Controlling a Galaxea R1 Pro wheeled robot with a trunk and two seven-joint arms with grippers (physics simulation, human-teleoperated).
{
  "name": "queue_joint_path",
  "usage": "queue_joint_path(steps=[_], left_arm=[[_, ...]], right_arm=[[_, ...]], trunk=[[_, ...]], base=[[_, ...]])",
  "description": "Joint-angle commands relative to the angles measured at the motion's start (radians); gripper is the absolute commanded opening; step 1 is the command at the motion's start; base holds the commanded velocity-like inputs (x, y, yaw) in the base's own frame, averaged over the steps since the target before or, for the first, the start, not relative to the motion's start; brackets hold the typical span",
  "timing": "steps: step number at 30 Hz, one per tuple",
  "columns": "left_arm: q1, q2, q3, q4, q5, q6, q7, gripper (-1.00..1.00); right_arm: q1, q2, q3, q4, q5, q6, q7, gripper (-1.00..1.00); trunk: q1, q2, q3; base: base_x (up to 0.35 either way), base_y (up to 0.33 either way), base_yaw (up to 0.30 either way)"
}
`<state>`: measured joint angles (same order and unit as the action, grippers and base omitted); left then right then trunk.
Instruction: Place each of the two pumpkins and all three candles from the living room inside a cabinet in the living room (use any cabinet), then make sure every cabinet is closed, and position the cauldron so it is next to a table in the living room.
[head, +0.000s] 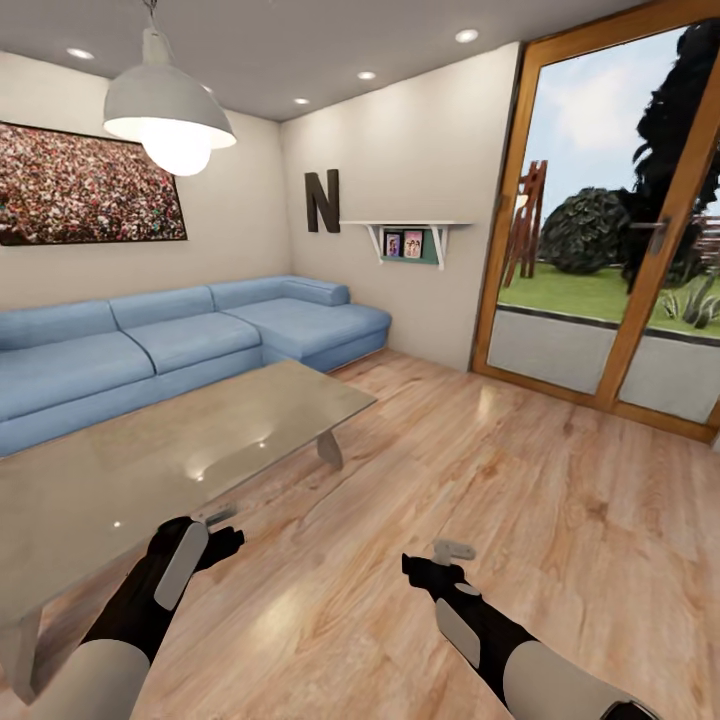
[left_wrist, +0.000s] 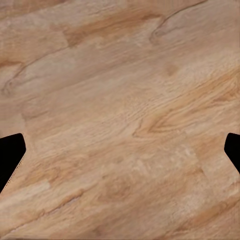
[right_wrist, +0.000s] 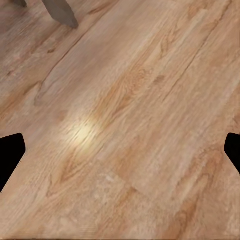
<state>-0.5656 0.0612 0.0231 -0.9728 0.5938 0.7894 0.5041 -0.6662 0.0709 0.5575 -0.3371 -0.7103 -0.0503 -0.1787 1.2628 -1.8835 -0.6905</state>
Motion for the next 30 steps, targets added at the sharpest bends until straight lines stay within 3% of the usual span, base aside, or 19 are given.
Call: queue_joint_path(steps=[1, 21, 30], left_arm=[[0.0, 0.0, 0.0, -0.001, 0.01, 0.002, 0.009, 1.0], [0.0, 0.0, 0.0, 0.001, 0.007, 0.002, 0.01, 1.0], [0.0, 0.0, 0.0, 0.002, 0.002, 0.002, 0.01, 1.0]], right_arm=[[-0.001, 0.0, 0.009, 0.0, -0.011, -0.005, -0.005, 1.0], [-0.001, 0.0, 0.009, 0.0, -0.011, -0.005, -0.005, 1.0], [-0.001, 0.0, 0.009, 0.001, -0.011, -0.005, -0.005, 1.0]], trunk=[[0.0, -0.001, -0.001], [0.0, -0.001, -0.001], [0.0, -0.001, -0.001]], base=[[0.0, 0.0, 0.276], [-0.001, 0.0, 0.276], [-0.104, 0.033, 0.276]])
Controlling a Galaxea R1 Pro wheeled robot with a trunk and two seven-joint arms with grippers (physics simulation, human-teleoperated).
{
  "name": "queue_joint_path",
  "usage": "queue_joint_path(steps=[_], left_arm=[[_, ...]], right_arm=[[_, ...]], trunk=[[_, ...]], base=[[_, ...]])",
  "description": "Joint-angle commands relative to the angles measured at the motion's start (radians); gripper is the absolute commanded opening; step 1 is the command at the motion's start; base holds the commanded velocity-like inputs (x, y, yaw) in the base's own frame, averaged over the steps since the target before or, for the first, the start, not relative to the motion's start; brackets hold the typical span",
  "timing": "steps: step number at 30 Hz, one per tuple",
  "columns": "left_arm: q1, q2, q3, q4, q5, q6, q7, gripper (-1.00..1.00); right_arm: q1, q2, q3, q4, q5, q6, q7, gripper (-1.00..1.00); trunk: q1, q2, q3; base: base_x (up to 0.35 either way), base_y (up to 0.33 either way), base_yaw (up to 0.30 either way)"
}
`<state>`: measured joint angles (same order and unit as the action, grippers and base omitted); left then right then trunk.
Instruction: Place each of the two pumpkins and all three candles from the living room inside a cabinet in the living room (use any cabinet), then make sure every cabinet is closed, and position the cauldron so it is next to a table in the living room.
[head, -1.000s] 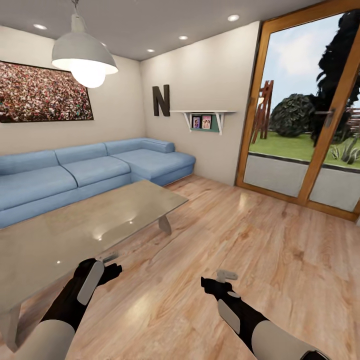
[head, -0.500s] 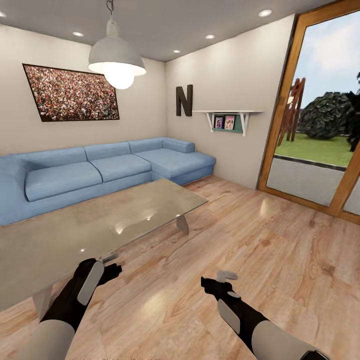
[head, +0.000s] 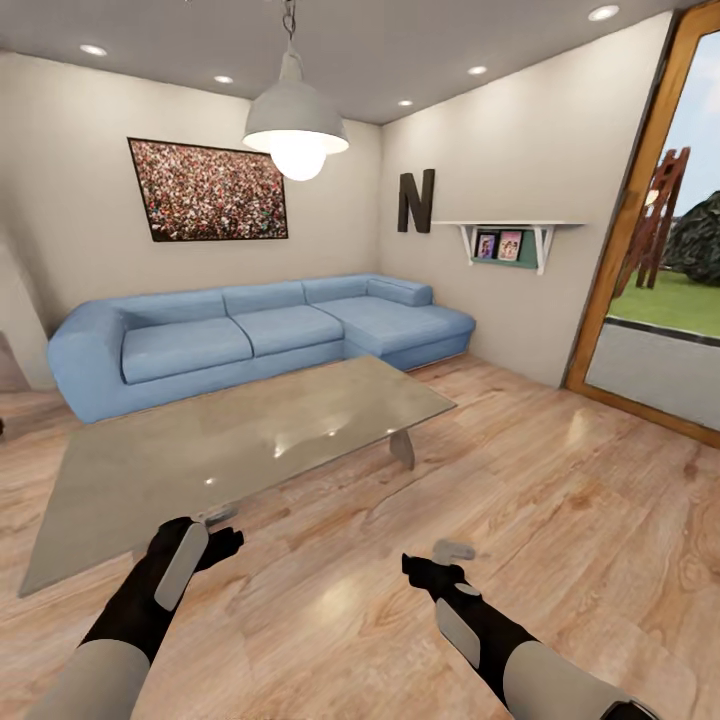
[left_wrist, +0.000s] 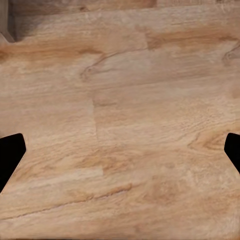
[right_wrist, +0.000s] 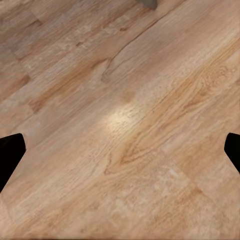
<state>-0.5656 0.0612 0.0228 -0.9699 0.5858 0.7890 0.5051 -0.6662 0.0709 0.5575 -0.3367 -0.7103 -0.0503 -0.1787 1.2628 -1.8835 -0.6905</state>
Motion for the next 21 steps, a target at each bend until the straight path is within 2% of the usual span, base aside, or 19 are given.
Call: queue_joint_path(steps=[1, 7, 21], left_arm=[[0.0, 0.0, 0.0, -0.001, 0.01, 0.002, 0.009, 1.0], [0.0, 0.0, 0.0, -0.001, 0.011, 0.002, 0.009, 1.0], [0.0, 0.0, 0.001, 0.003, 0.014, 0.001, 0.009, 1.0]], right_arm=[[-0.001, 0.0, 0.009, 0.0, -0.011, -0.005, -0.005, 1.0], [-0.001, 0.0, 0.009, 0.0, -0.011, -0.005, -0.005, 1.0], [-0.001, 0.0, 0.01, 0.0, -0.011, -0.005, -0.005, 1.0]], trunk=[[0.0, 0.0, -0.001], [0.0, 0.0, -0.001], [0.0, 0.0, -0.001]], base=[[-0.035, 0.007, 0.276], [-0.157, 0.038, 0.276], [-0.288, 0.154, 0.276]])
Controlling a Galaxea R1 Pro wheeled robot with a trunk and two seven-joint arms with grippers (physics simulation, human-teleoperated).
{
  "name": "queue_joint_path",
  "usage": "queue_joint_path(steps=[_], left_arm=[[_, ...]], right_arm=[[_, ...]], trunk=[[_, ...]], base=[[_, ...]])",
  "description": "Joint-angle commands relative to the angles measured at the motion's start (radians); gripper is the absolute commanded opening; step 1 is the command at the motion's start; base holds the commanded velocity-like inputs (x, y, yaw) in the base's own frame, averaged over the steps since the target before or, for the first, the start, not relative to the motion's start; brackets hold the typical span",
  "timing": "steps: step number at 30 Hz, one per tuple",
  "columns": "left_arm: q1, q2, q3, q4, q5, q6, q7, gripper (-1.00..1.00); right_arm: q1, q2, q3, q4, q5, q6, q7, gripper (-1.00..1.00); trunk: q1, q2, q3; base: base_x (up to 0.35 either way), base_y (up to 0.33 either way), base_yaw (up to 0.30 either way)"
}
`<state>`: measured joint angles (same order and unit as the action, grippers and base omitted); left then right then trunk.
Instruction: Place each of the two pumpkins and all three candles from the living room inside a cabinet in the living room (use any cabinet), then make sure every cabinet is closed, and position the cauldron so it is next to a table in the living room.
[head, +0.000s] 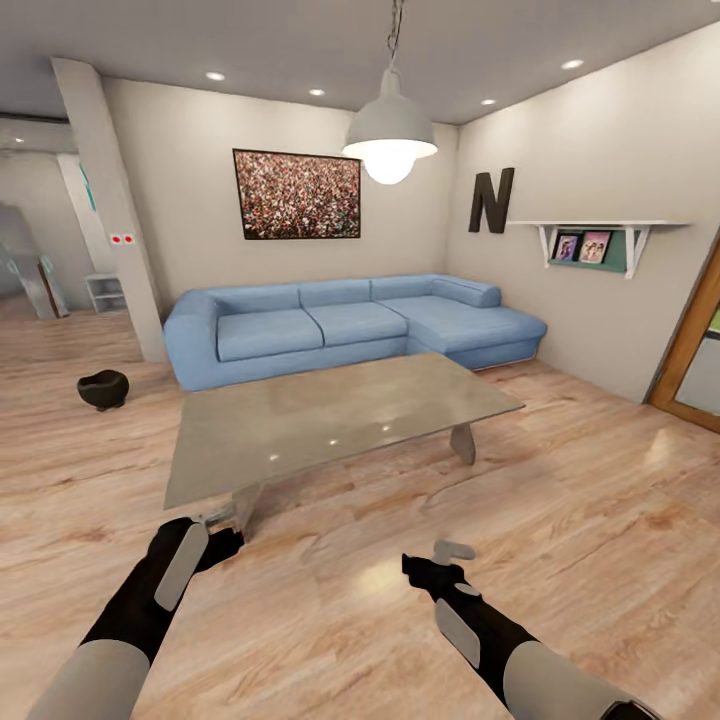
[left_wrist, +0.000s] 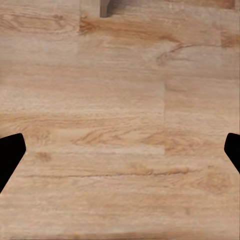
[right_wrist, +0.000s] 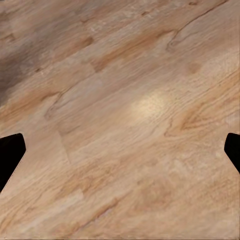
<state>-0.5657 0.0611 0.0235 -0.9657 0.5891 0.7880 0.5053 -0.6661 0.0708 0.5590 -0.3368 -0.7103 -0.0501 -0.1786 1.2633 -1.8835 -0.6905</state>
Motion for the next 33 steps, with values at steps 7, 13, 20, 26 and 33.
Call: queue_joint_path(steps=[7, 13, 20, 26, 33], left_arm=[[0.0, 0.0, 0.001, 0.001, 0.011, 0.001, 0.007, 1.0], [0.0, 0.002, 0.001, 0.001, 0.013, 0.002, 0.006, 1.0], [0.0, 0.004, 0.001, 0.001, 0.014, 0.002, 0.004, 1.0], [0.0, 0.025, 0.001, 0.002, 0.018, 0.002, 0.001, 1.0], [0.0, 0.035, 0.01, 0.003, 0.018, 0.0, 0.001, 1.0]], right_arm=[[-0.001, 0.0, 0.008, 0.0, 0.008, -0.006, -0.006, 1.0], [-0.001, -0.001, 0.007, 0.001, 0.046, -0.007, -0.007, 1.0], [-0.001, -0.002, 0.007, 0.001, 0.047, -0.043, -0.007, 1.0], [-0.001, -0.004, 0.007, 0.001, 0.047, -0.049, -0.005, 1.0], [-0.001, -0.009, 0.007, 0.001, 0.049, -0.052, -0.001, 1.0]], trunk=[[-0.001, -0.001, -0.001], [-0.001, -0.001, -0.001], [-0.001, -0.001, -0.001], [-0.001, -0.001, -0.001], [-0.001, -0.001, -0.001]], base=[[-0.295, 0.193, 0.275], [-0.284, 0.212, 0.275], [-0.26, 0.239, 0.275], [-0.251, 0.251, 0.272], [-0.244, 0.255, 0.07]])
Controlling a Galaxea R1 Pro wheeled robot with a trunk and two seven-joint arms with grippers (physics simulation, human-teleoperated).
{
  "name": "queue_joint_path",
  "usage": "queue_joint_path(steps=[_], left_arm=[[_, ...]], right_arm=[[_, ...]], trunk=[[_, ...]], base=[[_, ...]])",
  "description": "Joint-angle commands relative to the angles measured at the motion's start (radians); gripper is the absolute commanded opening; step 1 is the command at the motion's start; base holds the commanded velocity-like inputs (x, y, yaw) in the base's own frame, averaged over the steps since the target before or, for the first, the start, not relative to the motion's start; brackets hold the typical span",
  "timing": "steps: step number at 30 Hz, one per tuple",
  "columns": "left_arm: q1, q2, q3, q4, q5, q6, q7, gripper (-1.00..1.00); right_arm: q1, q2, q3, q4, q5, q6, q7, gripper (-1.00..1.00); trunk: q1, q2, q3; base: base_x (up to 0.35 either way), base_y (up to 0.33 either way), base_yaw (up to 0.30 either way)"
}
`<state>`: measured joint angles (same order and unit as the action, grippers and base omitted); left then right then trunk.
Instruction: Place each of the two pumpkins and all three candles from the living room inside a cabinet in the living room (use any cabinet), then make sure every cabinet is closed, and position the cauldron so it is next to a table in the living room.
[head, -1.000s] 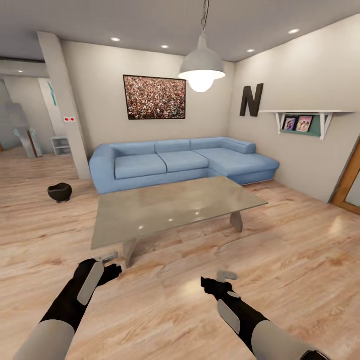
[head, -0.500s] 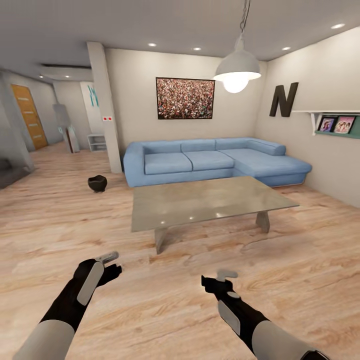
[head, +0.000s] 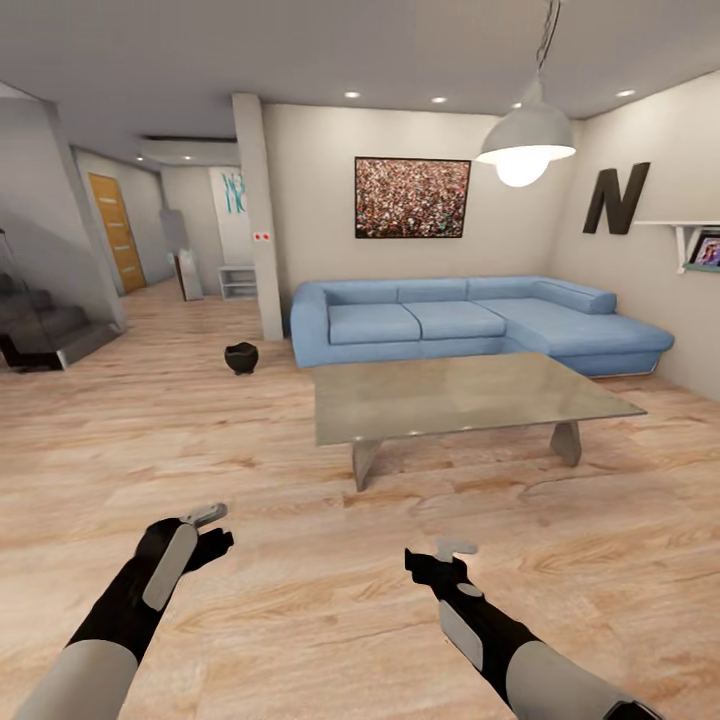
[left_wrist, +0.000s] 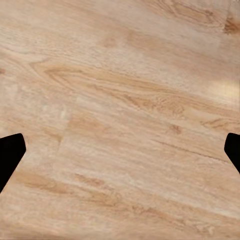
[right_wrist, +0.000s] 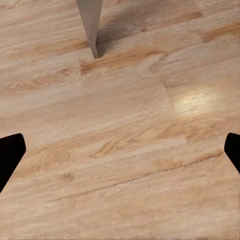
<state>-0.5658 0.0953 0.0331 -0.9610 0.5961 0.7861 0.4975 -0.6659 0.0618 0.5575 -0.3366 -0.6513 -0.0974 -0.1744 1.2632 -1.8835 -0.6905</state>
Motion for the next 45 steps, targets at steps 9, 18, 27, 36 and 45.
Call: queue_joint_path(steps=[9, 18, 27, 36, 45], left_arm=[[0.0, 0.026, 0.045, 0.0, 0.013, 0.001, 0.006, 1.0], [0.0, 0.026, 0.045, 0.002, 0.013, 0.001, 0.006, 1.0], [0.0, 0.026, 0.045, 0.002, 0.014, 0.001, 0.006, 1.0], [0.0, 0.026, 0.045, 0.002, 0.015, 0.002, 0.006, 1.0], [0.0, 0.026, 0.045, 0.002, 0.016, 0.001, 0.006, 1.0]], right_arm=[[-0.001, -0.002, 0.009, 0.0, -0.01, -0.005, -0.004, 1.0], [-0.001, -0.001, 0.009, 0.001, -0.01, -0.004, -0.004, 1.0], [-0.001, 0.0, 0.009, 0.001, -0.01, -0.004, -0.004, 1.0], [-0.001, 0.0, 0.01, 0.001, -0.01, -0.004, -0.004, 1.0], [-0.001, -0.001, 0.009, 0.0, -0.009, -0.005, -0.004, 1.0]], trunk=[[-0.001, -0.001, -0.001], [-0.001, -0.001, -0.001], [-0.001, -0.001, -0.001], [-0.001, -0.001, -0.001], [-0.001, -0.001, -0.001]], base=[[0.042, 0.276, 0.002], [0.234, 0.262, 0.147], [0.246, 0.259, 0.273], [0.246, 0.258, 0.275], [0.194, 0.281, 0.13]])
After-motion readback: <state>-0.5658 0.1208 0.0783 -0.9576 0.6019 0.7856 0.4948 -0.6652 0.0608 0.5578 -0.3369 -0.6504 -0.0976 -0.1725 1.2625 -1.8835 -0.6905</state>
